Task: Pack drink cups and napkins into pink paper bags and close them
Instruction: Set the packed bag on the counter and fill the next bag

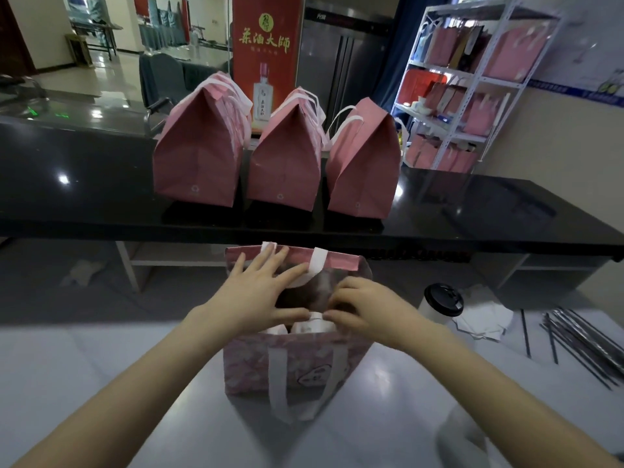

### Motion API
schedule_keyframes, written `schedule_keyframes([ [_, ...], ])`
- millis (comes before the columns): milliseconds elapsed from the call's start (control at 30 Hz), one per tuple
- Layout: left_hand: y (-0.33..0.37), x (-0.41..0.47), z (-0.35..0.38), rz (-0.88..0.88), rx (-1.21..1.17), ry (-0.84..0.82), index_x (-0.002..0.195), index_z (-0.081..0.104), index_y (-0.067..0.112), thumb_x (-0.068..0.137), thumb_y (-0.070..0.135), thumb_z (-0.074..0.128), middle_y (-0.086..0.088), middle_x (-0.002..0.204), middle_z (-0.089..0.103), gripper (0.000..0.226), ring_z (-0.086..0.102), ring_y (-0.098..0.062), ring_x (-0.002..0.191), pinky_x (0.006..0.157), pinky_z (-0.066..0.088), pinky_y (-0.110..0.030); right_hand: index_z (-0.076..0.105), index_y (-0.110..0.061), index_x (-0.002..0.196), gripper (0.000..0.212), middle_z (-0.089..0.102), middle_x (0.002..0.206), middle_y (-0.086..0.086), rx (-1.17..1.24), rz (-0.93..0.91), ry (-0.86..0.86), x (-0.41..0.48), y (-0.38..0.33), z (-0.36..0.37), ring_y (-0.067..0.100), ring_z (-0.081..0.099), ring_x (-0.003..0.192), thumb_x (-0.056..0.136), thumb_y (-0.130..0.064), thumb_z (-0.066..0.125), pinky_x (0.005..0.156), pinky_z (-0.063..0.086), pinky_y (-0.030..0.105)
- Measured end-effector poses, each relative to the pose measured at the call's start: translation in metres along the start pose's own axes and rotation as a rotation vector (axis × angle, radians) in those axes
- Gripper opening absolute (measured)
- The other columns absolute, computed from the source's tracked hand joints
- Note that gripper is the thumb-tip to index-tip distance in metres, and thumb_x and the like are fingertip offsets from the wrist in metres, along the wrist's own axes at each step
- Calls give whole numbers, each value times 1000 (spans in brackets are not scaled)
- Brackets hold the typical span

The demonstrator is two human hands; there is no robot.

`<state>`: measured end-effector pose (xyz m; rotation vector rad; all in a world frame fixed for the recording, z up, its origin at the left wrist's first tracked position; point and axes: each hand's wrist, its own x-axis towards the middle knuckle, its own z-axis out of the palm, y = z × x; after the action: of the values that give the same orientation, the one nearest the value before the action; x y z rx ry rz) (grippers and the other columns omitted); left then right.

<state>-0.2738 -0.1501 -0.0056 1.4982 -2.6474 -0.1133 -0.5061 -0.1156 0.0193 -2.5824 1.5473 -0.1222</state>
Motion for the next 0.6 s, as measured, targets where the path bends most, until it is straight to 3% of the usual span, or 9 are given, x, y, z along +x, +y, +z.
schedule_keyframes([
  [67, -2, -3, -5, 18, -164, -12, 147, 1, 53, 63, 96, 10, 6, 162, -12, 94, -21, -12, 145, 119, -2, -50, 64, -34, 111, 57, 54, 112, -18, 56, -14, -2, -17, 2, -8, 0, 49, 103, 82, -75, 37, 87, 47, 23],
  [133, -4, -7, -7, 55, -178, -40, 146, -2, 55, 59, 100, 13, 9, 160, -17, 99, -26, -9, 143, 119, -4, -49, 63, -33, 116, 57, 54, 118, -18, 0, -33, -31, -30, 6, -6, 1, 47, 109, 79, -73, 46, 88, 47, 24],
  [267, -4, -5, -5, 93, -96, -42, 147, -2, 52, 59, 98, 18, 8, 161, -16, 102, -26, -11, 144, 119, -5, -52, 69, -16, 109, 24, 62, 116, 0, -186, -80, 71, -31, 15, 6, 21, 57, 104, 85, -16, 69, 82, 53, 37],
  [333, -2, -1, -3, 66, -100, -14, 148, -1, 50, 62, 96, 14, 8, 162, -12, 99, -23, -13, 145, 119, -4, -53, 72, -14, 97, 28, 67, 103, 2, -244, -84, 173, -24, 19, 9, 23, 63, 92, 74, -1, 77, 69, 57, 37],
  [433, 4, 4, -2, 24, -101, -3, 149, -2, 48, 62, 95, 6, 7, 162, -9, 99, -19, -15, 147, 118, -3, -56, 73, -16, 91, 32, 68, 98, 1, -266, -69, 256, -16, 26, 11, 21, 65, 88, 66, 0, 84, 61, 57, 32],
  [600, 19, 6, -17, 3, -138, -13, 150, 3, 47, 62, 93, 14, 10, 162, -1, 99, -13, -13, 148, 119, -3, -54, 71, -16, 98, 29, 67, 102, 0, -168, -105, 282, -25, 34, 7, 19, 64, 94, 72, -11, 82, 66, 56, 24],
])
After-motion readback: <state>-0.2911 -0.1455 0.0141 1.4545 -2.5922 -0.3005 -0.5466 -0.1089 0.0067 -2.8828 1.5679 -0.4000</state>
